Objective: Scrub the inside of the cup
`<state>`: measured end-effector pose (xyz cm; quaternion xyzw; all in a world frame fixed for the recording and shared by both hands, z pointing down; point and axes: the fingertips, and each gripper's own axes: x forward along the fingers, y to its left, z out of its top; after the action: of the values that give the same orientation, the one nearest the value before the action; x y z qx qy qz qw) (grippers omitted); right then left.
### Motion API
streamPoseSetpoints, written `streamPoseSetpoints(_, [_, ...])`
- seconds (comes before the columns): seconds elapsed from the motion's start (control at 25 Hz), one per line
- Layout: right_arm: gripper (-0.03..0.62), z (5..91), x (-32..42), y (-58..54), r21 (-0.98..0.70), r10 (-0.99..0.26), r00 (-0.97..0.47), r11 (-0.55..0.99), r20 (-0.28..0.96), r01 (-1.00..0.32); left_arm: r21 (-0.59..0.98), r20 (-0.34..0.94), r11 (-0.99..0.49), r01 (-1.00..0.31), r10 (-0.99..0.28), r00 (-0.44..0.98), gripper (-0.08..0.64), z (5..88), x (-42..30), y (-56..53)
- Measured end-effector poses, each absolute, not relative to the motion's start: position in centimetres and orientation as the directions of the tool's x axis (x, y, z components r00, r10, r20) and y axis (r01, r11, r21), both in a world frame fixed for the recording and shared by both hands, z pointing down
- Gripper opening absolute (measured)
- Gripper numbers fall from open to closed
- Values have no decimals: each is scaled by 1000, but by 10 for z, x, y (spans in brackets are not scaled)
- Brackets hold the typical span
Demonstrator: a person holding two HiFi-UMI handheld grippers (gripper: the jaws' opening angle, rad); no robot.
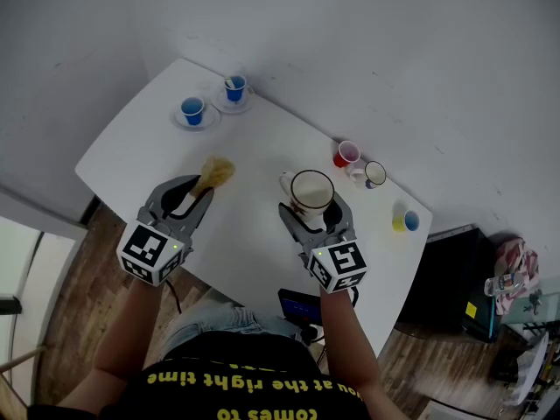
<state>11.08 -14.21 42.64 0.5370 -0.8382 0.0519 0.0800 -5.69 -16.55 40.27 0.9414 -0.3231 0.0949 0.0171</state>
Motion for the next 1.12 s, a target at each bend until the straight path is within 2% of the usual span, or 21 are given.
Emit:
streamPoseSetpoints(0.2, [383, 421, 116, -141, -18, -903, -398, 400, 164, -916, -55, 130, -774, -630, -632, 764, 100, 395, -62, -167])
streamPoseSetpoints(1.12, [383, 409, 124, -139, 0, -926, -362, 364, 104, -931, -60, 72, -753, -655, -658, 749, 100, 392, -74, -167])
